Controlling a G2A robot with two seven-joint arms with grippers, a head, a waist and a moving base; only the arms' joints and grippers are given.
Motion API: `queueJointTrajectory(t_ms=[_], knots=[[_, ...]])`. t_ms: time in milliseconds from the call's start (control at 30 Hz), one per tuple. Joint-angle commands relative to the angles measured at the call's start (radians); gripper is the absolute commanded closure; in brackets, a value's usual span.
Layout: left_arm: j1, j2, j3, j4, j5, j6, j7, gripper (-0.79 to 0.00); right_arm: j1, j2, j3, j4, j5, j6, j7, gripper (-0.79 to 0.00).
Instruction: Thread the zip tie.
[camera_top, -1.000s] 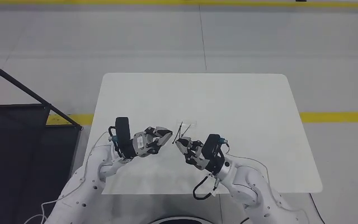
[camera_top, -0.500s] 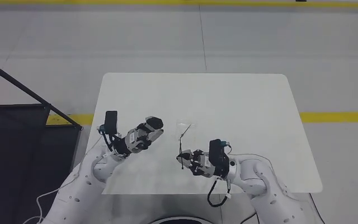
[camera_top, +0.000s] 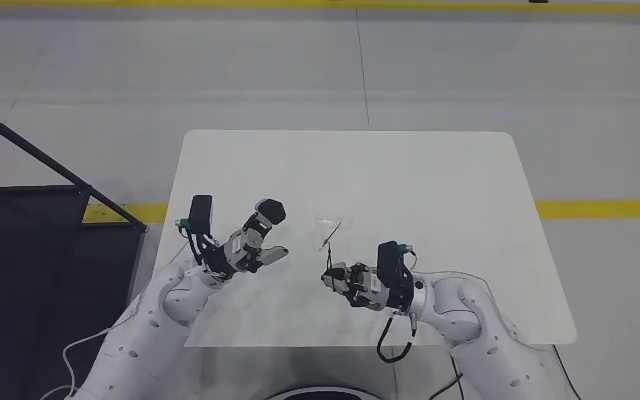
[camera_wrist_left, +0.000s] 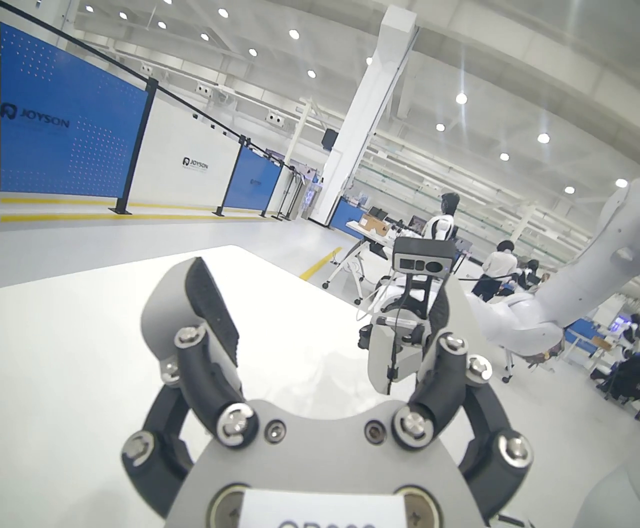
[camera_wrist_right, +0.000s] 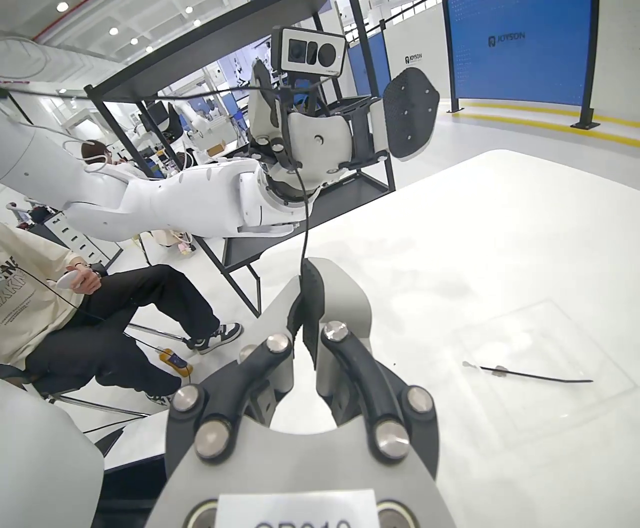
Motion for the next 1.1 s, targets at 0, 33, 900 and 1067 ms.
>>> queueJointTrajectory(t_ms=[0,33,900,1067], knots=[[-0.008,0.001,0.028,0.004,-0.124,-0.004,-0.07,-0.785,0.01,-0.002,-0.013,0.01,0.005,0.001,0.017,0.0],[-0.013,0.004,0.046,0.004,-0.198,-0.004,-0.121,-0.785,0.024,-0.002,-0.025,0.023,0.015,-0.029,0.032,0.0],[-0.129,0.081,0.134,0.051,-1.237,0.138,-1.187,-0.32,0.289,0.062,-0.297,0.18,0.232,-0.103,0.077,0.0],[-0.141,0.071,0.137,0.074,-1.269,0.142,-1.178,-0.314,0.322,0.076,-0.343,0.192,0.244,-0.103,0.053,0.0]])
